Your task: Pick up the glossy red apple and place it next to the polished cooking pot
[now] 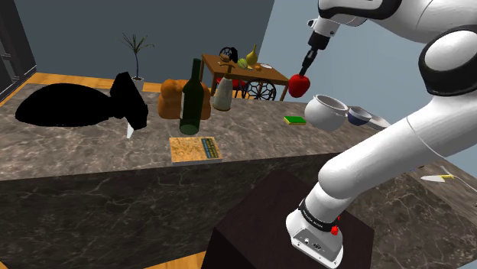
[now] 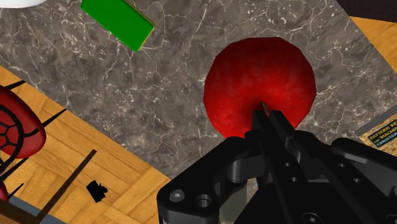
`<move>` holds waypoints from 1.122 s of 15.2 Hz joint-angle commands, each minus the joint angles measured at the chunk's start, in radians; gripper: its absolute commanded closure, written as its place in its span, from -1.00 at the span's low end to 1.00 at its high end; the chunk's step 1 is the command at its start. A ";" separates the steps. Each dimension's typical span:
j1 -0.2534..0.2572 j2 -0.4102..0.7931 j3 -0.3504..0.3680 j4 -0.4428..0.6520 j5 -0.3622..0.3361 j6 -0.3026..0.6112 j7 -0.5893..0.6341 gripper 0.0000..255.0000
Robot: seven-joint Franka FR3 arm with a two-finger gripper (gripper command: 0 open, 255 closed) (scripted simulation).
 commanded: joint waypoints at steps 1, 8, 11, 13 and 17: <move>-0.014 0.003 -0.034 0.006 -0.006 0.000 -0.048 1.00; -0.061 0.031 -0.166 0.056 -0.018 -0.007 -0.227 1.00; -0.077 0.063 -0.229 0.094 -0.011 -0.010 -0.311 1.00; -0.087 0.092 -0.274 0.126 0.001 -0.012 -0.370 1.00; -0.106 0.172 -0.374 0.204 0.044 -0.019 -0.498 1.00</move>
